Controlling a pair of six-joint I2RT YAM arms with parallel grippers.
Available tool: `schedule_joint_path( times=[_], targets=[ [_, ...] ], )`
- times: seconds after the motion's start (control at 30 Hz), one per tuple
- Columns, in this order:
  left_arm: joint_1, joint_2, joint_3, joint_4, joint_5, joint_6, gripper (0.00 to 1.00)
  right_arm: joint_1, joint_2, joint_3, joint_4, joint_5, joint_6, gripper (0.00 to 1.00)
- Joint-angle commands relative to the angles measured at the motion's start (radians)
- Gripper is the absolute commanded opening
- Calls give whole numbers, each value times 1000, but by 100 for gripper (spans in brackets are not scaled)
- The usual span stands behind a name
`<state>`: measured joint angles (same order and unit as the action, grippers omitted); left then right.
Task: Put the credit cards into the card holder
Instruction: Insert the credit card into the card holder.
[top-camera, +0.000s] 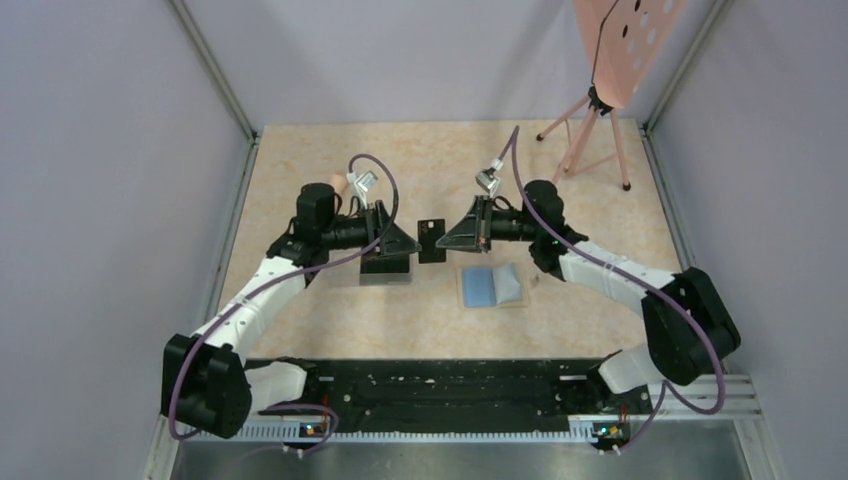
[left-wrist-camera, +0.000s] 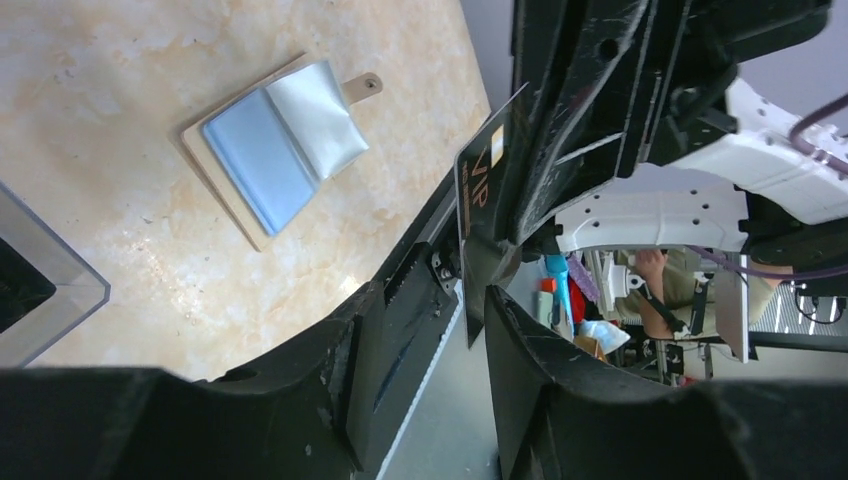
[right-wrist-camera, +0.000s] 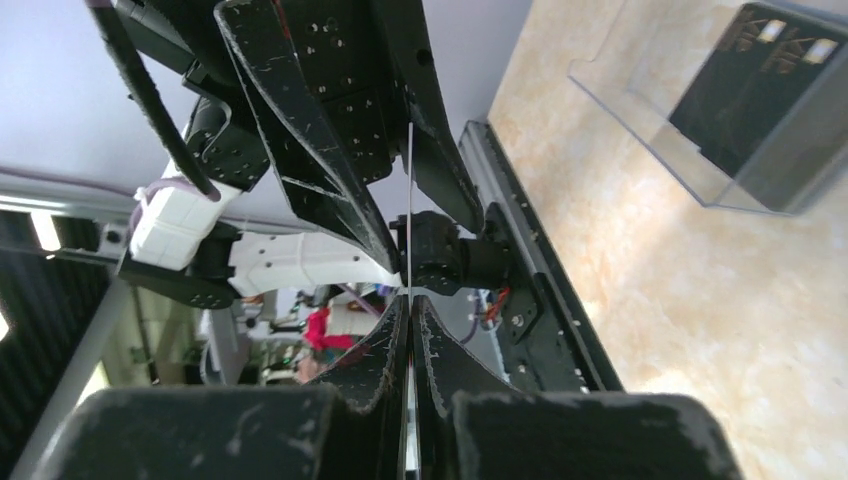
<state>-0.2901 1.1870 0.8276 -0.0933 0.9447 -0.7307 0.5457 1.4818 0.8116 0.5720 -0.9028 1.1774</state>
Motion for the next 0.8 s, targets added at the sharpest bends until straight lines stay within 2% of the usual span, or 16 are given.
schedule_joint_path(
  times=[0.0, 0.27, 0.43, 0.57, 0.77],
  targets=[
    [-28, 17, -28, 28, -58, 5, 47, -50, -123, -1, -335, 82, -255, 0],
    [-114, 136, -29, 69, -141, -42, 47, -244, -197, -61, -623, 123, -438, 0],
    [-191, 265, 32, -2, -225, -40, 43, -366, -204, -64, -790, 163, -578, 0],
    [-265, 388, 100, -85, -298, -43, 37, -463, -201, -91, -832, 171, -623, 0],
    [-362, 506, 176, -151, -384, -44, 29, -468, -182, -133, -817, 189, -661, 0]
  ],
)
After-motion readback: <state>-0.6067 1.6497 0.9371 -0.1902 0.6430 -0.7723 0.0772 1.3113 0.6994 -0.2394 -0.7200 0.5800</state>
